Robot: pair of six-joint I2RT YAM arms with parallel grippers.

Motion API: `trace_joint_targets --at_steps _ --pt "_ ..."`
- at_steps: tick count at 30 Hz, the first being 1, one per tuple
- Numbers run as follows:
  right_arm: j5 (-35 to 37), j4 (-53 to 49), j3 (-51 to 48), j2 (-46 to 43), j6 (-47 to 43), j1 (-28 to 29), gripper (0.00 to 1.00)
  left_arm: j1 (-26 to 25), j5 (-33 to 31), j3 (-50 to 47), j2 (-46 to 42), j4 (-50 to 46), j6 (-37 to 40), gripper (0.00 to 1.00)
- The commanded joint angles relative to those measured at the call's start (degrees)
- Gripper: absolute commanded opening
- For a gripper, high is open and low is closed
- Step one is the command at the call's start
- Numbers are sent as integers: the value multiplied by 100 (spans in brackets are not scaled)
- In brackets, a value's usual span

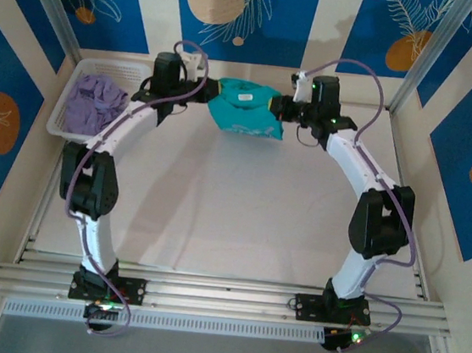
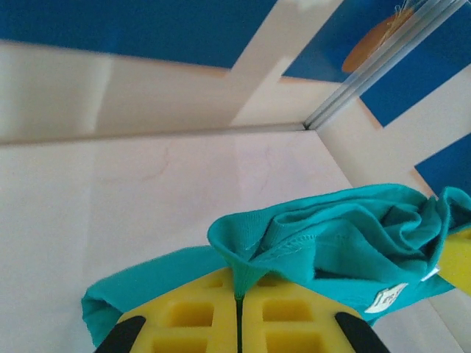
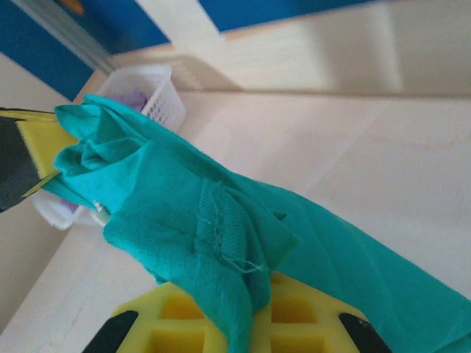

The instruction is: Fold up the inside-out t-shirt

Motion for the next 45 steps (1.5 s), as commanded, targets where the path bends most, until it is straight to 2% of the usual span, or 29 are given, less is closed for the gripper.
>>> trace_joint_targets --at_steps 1,5,8,11,14,17,22,31,36,39,42,45 --pt "-368 448 -967 -542 -66 118 3 -77 226 -1252 -576 975 -369 0" --pt "-373 779 -2420 -1284 309 366 4 -274 410 -2923 -1464 1683 -688 0" --pt "-218 970 -3449 -1895 781 587 5 -476 408 -3827 -2046 1751 -725 0" --pt "-2 995 -4182 -2320 1322 770 5 -578 469 -4354 -2336 1672 -723 0" --pt "232 780 -4422 -2442 1642 820 6 -585 428 -4455 -2243 1539 -672 0" --pt "474 467 -4362 -2312 1742 746 6 -579 419 -4215 -1903 1345 -577 0" --pt "476 240 -3946 -1762 1740 457 7 -579 144 -3467 -1202 875 -337 0" --pt "564 -396 -2660 -138 1288 103 13 -554 -212 -1934 301 127 194 2" --pt "868 -846 -2007 655 1141 11 20 -549 -377 -1242 1089 -160 295 11" --pt "940 -1020 -1802 843 1092 -34 30 -535 -607 -948 1350 -440 331 19" --pt "1034 -1223 -1699 731 952 -74 39 -509 -816 -908 1313 -589 357 27" --pt "1129 -1369 -1822 294 787 -132 45 -482 -1018 -1039 1014 -683 474 41"
